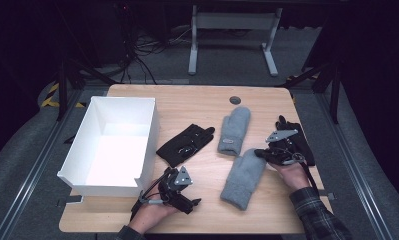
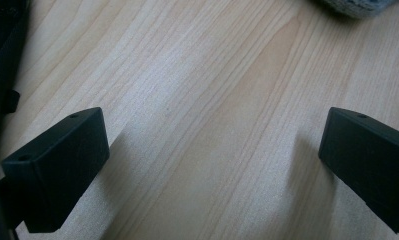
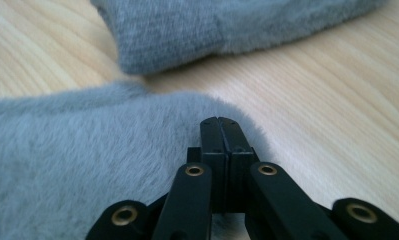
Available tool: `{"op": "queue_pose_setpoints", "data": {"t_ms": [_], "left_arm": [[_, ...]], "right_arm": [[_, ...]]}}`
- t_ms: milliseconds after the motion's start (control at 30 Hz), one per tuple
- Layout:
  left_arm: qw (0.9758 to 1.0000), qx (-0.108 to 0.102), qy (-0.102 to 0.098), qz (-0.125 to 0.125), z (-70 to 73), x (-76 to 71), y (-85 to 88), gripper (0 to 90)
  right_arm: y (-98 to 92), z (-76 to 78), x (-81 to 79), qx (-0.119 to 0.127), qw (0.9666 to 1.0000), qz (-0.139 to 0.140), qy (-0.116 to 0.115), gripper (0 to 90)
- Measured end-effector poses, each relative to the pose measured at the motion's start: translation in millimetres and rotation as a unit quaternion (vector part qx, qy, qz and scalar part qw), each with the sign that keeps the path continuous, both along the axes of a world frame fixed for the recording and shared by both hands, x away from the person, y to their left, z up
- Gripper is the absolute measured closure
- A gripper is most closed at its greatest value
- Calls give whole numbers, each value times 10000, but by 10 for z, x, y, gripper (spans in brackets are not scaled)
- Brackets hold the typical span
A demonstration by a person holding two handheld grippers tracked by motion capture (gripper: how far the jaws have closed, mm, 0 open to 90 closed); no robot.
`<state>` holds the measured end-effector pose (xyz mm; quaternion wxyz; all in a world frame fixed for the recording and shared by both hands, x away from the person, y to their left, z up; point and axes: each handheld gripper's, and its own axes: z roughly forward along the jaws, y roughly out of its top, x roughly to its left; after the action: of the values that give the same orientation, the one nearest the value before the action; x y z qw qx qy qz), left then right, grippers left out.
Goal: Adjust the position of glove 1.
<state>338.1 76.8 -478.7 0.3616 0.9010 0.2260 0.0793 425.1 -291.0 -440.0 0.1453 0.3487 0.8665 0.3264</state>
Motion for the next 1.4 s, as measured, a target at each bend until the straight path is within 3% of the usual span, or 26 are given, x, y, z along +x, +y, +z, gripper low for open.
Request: {"op": "queue_pose_setpoints", "data": {"t_ms": [467, 600, 733, 833, 967, 1200, 1400], "left_arm": [[10000, -4, -1, 3, 0, 0, 0, 1], [10000, -2, 0, 0, 0, 0, 0, 1], [10000, -3, -6, -1, 0, 2, 0, 1], [10000, -5, 2, -5, 0, 1, -1, 1], [10000, -2, -5, -6, 0, 2, -1, 1], [10000, -4, 0, -5, 0, 3, -2, 1], [10000, -3, 0, -5, 0, 3, -3, 1]], "right_arm": [[-245, 28, -514, -127, 9997, 53, 207, 900], [-265, 111, -652, 14, 9999, 152, 26, 900], [-105, 204, -839, 335, 9967, 717, -157, 900], [64, 177, -932, 473, 9931, 1074, -75, 900], [211, 110, -941, 420, 9906, 1304, 55, 900], [381, -45, -911, 218, 9896, 1393, 288, 900], [580, -87, -881, 207, 9910, 1301, 255, 900]]}}
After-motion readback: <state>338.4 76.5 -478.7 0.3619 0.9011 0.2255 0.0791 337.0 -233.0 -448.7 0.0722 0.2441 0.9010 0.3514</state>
